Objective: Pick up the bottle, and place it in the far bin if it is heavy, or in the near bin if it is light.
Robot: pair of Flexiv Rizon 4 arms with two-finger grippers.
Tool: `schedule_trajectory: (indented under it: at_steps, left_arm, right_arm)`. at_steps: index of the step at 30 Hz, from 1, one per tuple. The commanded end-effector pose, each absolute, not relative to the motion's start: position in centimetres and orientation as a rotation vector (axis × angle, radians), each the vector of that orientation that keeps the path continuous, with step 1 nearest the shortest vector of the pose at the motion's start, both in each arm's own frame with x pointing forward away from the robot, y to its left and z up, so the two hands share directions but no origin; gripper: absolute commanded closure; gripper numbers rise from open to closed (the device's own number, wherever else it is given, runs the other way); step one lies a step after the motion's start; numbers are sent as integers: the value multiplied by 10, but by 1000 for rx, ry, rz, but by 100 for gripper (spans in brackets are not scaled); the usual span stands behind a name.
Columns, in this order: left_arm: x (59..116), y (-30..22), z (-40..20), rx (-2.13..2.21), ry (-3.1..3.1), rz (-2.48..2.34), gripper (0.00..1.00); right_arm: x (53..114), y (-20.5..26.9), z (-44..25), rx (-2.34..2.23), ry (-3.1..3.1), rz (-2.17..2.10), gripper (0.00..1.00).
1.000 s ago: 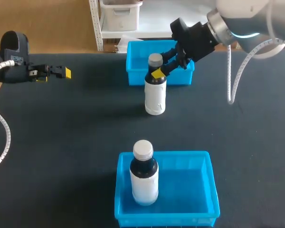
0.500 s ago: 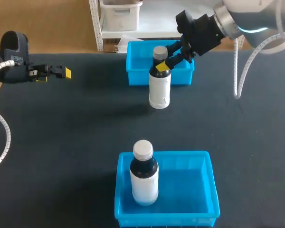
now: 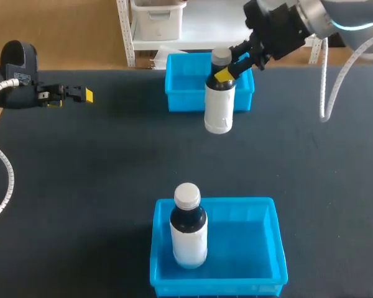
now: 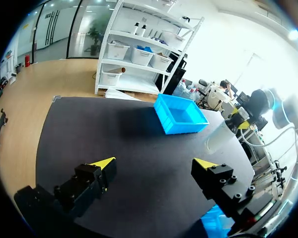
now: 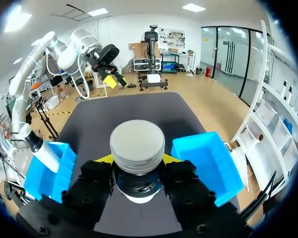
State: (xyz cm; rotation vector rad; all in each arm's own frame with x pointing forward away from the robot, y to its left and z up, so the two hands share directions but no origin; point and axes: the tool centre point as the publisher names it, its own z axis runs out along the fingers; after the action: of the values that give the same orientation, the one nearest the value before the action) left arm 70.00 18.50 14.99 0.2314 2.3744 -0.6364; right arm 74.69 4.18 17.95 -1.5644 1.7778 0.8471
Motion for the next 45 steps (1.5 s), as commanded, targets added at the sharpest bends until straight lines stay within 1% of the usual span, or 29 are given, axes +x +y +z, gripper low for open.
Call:
schedule_trajectory:
  at_steps: [1, 12, 30, 38, 45]
  left_arm:
    - [700, 185, 150, 231, 2374, -636, 0]
    - [700, 185, 150, 231, 2374, -636, 0]
    - [700, 185, 150, 231, 2374, -636, 0]
    - [700, 185, 150, 231, 2374, -636, 0]
    - [700, 185, 150, 231, 2374, -636, 0]
  right_arm:
    - [732, 31, 194, -1547, 1780, 815, 100]
    - [725, 6, 205, -1512, 1804, 765, 100]
    - [718, -59, 199, -1433, 1909, 681, 100]
    - [723, -84, 197, -1389, 1951, 644, 100]
    - [740, -98, 198, -1349, 1969, 635, 100]
